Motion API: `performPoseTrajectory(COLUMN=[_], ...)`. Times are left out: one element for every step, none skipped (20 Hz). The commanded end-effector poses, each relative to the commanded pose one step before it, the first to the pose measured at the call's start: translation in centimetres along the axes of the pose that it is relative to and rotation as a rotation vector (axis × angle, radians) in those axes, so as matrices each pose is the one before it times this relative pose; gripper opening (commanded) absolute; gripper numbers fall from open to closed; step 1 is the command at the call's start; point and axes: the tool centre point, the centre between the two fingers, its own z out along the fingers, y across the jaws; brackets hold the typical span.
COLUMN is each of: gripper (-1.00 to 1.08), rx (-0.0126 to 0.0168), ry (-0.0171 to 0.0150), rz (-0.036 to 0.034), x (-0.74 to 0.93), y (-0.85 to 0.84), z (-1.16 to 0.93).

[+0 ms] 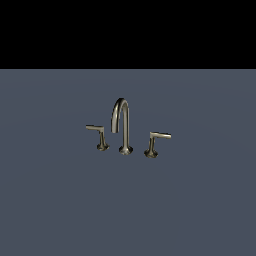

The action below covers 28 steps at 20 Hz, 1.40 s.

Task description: Turn on the faucet by rotating a designated handle.

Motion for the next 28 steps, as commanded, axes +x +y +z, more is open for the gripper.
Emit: performPoseTrajectory(gripper=[-1.00,-1.00,-1.00,-1.00,-1.00,-1.00,-1.00,-1.00,-1.00,-1.00,-1.00,-1.00,-1.00,-1.00,-1.00,-1.00,-1.00,-1.00,-1.00,-1.00,-1.00,-1.00,-1.00,-1.00,-1.00,-1.00,-1.00,-1.00], rx=[0.00150,0.00235,0.00331,0.00431,0.00513,0.00590,0.00659,0.00727,0.00793,0.00860,0.00924,0.00983,0.01034,0.01079,0.01117,0.01148,0.01169,0.01180,0.01179,0.01144,0.01078,0.01002,0.00926,0.00850,0.00774,0.00700,0.00626,0.00554], ry=[-0.00054,-0.00056,-0.00073,-0.00096,-0.00121,-0.00151,-0.00181,-0.00212,-0.00245,-0.00282,-0.00325,-0.00372,-0.00420,-0.00472,-0.00527,-0.00585,-0.00645,-0.00705,-0.00764,-0.00806,-0.00824,-0.00832,-0.00834,-0.00831,-0.00822,-0.00809,-0.00790,-0.00766], rz=[0.00145,0.00246,0.00358,0.00474,0.00572,0.00667,0.00760,0.00859,0.00966,0.01081,0.01203,0.01331,0.01462,0.01599,0.01745,0.01899,0.02059,0.02227,0.02398,0.02526,0.02597,0.02648,0.02697,0.02743,0.02788,0.02831,0.02872,0.02911], x=[0.068,0.099,0.133,0.169,0.204,0.241,0.276,0.307,0.337,0.368,0.402,0.435,0.466,0.497,0.527,0.557,0.585,0.613,0.637,0.648,0.642,0.631,0.620,0.608,0.596,0.584,0.571,0.559], y=[-0.035,-0.034,-0.054,-0.065,-0.082,-0.096,-0.115,-0.128,-0.144,-0.162,-0.181,-0.202,-0.222,-0.244,-0.269,-0.293,-0.320,-0.347,-0.375,-0.396,-0.408,-0.417,-0.424,-0.432,-0.440,-0.446,-0.452,-0.457], z=[0.027,0.032,0.043,0.057,0.070,0.084,0.098,0.113,0.128,0.146,0.165,0.187,0.209,0.234,0.261,0.290,0.321,0.355,0.391,0.422,0.443,0.461,0.479,0.497,0.514,0.531,0.548,0.564])
